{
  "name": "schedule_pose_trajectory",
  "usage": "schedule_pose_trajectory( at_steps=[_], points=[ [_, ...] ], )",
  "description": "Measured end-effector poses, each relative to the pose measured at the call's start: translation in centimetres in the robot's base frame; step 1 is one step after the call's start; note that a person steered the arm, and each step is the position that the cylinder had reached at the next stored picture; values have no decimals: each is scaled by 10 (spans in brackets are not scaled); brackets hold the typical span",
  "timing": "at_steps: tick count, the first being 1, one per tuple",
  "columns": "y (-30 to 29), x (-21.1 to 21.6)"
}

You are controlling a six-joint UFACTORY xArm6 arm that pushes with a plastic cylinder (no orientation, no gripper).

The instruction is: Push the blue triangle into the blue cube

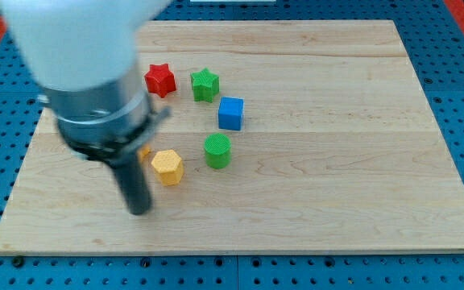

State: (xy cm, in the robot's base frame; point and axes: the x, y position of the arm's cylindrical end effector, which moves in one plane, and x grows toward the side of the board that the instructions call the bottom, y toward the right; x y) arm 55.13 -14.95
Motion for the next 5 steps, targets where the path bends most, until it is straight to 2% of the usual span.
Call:
schedule_pose_trajectory(
  at_steps=[1, 2, 3, 4, 5],
  points=[
    [-36, -70],
    [-54, -96],
    [-75, -97],
    [-121, -105],
    [-71, -129]
  ],
)
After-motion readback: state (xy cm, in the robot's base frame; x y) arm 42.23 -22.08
